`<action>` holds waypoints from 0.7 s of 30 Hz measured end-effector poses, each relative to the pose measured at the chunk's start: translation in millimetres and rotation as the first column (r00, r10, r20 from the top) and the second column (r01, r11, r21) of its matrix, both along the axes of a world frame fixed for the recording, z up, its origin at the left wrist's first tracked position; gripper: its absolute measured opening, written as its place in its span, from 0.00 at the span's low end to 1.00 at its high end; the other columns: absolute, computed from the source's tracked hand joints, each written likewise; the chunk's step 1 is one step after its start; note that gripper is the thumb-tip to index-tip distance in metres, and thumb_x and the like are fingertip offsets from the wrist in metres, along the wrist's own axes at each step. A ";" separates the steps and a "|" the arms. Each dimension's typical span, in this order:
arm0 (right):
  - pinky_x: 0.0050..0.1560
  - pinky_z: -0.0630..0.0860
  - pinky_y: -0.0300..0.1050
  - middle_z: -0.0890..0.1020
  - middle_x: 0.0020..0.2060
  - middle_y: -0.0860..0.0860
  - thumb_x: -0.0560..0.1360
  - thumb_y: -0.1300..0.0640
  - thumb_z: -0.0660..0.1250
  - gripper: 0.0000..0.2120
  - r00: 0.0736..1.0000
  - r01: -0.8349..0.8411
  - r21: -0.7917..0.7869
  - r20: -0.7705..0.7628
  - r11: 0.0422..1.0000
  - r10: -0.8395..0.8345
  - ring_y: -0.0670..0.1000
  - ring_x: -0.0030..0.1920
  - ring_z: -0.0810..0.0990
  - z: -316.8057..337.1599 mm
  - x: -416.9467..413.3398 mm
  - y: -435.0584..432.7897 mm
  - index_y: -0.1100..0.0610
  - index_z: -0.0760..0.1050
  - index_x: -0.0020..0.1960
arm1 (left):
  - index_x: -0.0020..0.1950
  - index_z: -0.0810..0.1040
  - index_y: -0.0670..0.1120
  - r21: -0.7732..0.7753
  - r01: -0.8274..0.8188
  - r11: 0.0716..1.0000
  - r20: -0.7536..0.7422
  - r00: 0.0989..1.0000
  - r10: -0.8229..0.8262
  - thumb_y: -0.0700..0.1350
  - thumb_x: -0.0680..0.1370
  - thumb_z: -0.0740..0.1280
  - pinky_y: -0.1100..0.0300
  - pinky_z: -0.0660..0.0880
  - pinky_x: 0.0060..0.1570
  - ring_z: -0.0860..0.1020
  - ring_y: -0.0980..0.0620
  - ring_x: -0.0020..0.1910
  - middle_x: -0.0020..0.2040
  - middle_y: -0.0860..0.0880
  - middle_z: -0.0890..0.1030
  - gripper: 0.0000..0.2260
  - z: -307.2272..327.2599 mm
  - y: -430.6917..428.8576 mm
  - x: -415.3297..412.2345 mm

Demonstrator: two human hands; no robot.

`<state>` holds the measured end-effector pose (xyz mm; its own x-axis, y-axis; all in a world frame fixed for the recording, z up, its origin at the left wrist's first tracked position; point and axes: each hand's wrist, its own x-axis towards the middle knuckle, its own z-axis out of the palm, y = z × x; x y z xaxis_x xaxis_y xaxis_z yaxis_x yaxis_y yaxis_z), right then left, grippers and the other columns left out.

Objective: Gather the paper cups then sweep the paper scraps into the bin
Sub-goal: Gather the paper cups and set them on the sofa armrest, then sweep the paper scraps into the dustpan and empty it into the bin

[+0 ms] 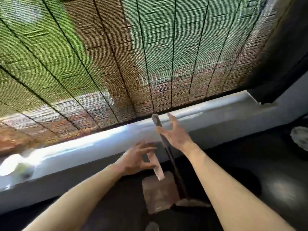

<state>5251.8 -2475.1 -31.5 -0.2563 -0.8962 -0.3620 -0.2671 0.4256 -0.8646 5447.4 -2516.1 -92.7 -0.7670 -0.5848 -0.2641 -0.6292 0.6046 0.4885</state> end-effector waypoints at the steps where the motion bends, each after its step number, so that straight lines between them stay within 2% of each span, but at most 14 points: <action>1: 0.71 0.61 0.50 0.60 0.76 0.52 0.74 0.47 0.70 0.38 1.000 0.009 -0.011 -0.004 1.000 -0.009 0.54 0.74 0.61 -3.3 1.6 -6.8 0.48 0.53 0.78 | 0.72 0.68 0.61 0.003 0.021 1.000 -0.012 1.000 -0.021 0.67 0.71 0.68 0.52 0.57 0.74 0.56 0.58 0.74 0.75 0.59 0.62 0.30 -3.6 -2.4 2.0; 4: 0.71 0.60 0.54 0.61 0.76 0.52 0.75 0.46 0.69 0.37 0.998 -0.007 -0.020 -0.059 1.000 0.006 0.56 0.74 0.61 -14.3 3.3 -23.1 0.49 0.54 0.78 | 0.73 0.64 0.64 0.015 0.074 0.997 -0.037 0.997 -0.073 0.70 0.70 0.64 0.57 0.49 0.72 0.48 0.63 0.73 0.75 0.64 0.55 0.32 -9.3 -4.2 3.6; 7: 0.70 0.62 0.55 0.66 0.73 0.51 0.76 0.46 0.67 0.34 0.998 -0.025 -0.039 -0.060 0.999 0.023 0.55 0.73 0.64 -20.7 6.5 -34.6 0.48 0.56 0.77 | 0.73 0.60 0.67 0.036 0.092 0.995 -0.021 0.996 -0.091 0.71 0.70 0.64 0.58 0.47 0.69 0.43 0.67 0.72 0.75 0.68 0.50 0.33 -8.4 -7.8 7.9; 9: 0.69 0.65 0.53 0.74 0.68 0.52 0.77 0.49 0.67 0.31 0.999 -0.012 -0.060 -0.032 0.998 0.010 0.54 0.68 0.71 -21.4 11.3 -36.9 0.47 0.60 0.76 | 0.74 0.59 0.66 0.036 0.087 0.996 0.001 0.996 -0.087 0.70 0.70 0.65 0.58 0.46 0.70 0.41 0.68 0.73 0.75 0.68 0.49 0.34 -7.3 -10.5 9.8; 11: 0.66 0.71 0.50 0.82 0.55 0.50 0.77 0.51 0.67 0.25 0.999 -0.008 -0.087 -0.049 0.996 0.004 0.49 0.57 0.78 -21.9 12.9 -31.5 0.48 0.67 0.72 | 0.75 0.57 0.66 0.041 0.091 0.995 0.007 0.996 -0.092 0.70 0.70 0.65 0.56 0.47 0.71 0.41 0.65 0.74 0.76 0.66 0.48 0.36 -5.5 -8.8 8.3; 12: 0.62 0.74 0.45 0.83 0.47 0.45 0.77 0.51 0.67 0.21 0.998 0.001 -0.116 -0.060 0.993 -0.008 0.43 0.49 0.79 -21.2 12.0 -26.1 0.49 0.71 0.69 | 0.75 0.54 0.66 0.044 0.101 0.994 0.003 0.995 -0.101 0.70 0.70 0.65 0.55 0.47 0.72 0.41 0.63 0.75 0.77 0.65 0.48 0.37 -5.8 -8.0 7.4; 13: 0.55 0.76 0.36 0.81 0.40 0.40 0.77 0.51 0.67 0.18 0.997 0.012 -0.145 -0.069 0.989 -0.022 0.37 0.42 0.78 -20.1 10.4 -19.1 0.50 0.74 0.66 | 0.75 0.52 0.67 0.047 0.113 0.993 0.007 0.994 -0.113 0.70 0.69 0.65 0.53 0.47 0.73 0.41 0.61 0.76 0.77 0.64 0.48 0.38 -6.2 -7.1 6.8; 14: 0.47 0.73 0.27 0.78 0.38 0.36 0.77 0.50 0.67 0.15 0.996 0.034 -0.169 -0.070 0.985 -0.046 0.33 0.38 0.76 -19.2 7.7 -12.1 0.50 0.77 0.62 | 0.74 0.51 0.68 0.044 0.124 0.991 0.016 0.992 -0.125 0.71 0.68 0.65 0.52 0.47 0.73 0.41 0.60 0.76 0.77 0.63 0.47 0.38 -6.5 -6.3 6.3; 15: 0.42 0.70 0.22 0.77 0.37 0.35 0.76 0.50 0.68 0.13 0.995 0.070 -0.187 -0.055 0.980 -0.082 0.31 0.37 0.75 -18.0 3.7 -5.1 0.51 0.78 0.59 | 0.73 0.51 0.69 0.035 0.132 0.991 0.022 0.991 -0.133 0.71 0.68 0.65 0.50 0.46 0.74 0.42 0.59 0.77 0.77 0.63 0.48 0.38 -7.0 -6.3 5.5; 17: 0.38 0.68 0.20 0.78 0.36 0.35 0.75 0.51 0.69 0.11 0.989 0.148 -0.204 0.002 0.968 -0.151 0.32 0.37 0.76 -12.9 -4.8 9.4 0.53 0.80 0.56 | 0.72 0.55 0.69 -0.015 0.141 0.990 -0.005 0.990 -0.141 0.72 0.66 0.65 0.46 0.45 0.74 0.45 0.56 0.77 0.77 0.62 0.52 0.37 -7.0 -5.9 2.1; 19: 0.38 0.71 0.22 0.80 0.30 0.36 0.74 0.55 0.71 0.10 0.974 0.226 -0.202 0.075 0.953 -0.215 0.34 0.34 0.78 -6.7 -11.9 24.2 0.56 0.81 0.54 | 0.70 0.65 0.66 -0.090 0.154 0.984 -0.058 0.985 -0.160 0.72 0.65 0.65 0.44 0.44 0.73 0.50 0.53 0.77 0.76 0.59 0.60 0.35 -4.4 -6.7 -3.9; 21: 0.43 0.74 0.26 0.81 0.30 0.37 0.73 0.59 0.73 0.09 0.959 0.281 -0.208 0.094 0.937 -0.267 0.35 0.36 0.80 -0.9 -16.2 40.4 0.57 0.82 0.53 | 0.66 0.75 0.60 -0.155 0.181 0.971 -0.114 0.973 -0.200 0.70 0.65 0.67 0.44 0.43 0.71 0.55 0.54 0.75 0.72 0.58 0.67 0.32 -3.1 -8.1 -12.8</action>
<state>5235.6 -2434.7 -32.4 -0.4862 -0.8528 -0.1905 -0.1079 0.2750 -0.9554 5434.6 -2524.2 -95.8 -0.8897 -0.4492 -0.0812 -0.4337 0.7762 0.4576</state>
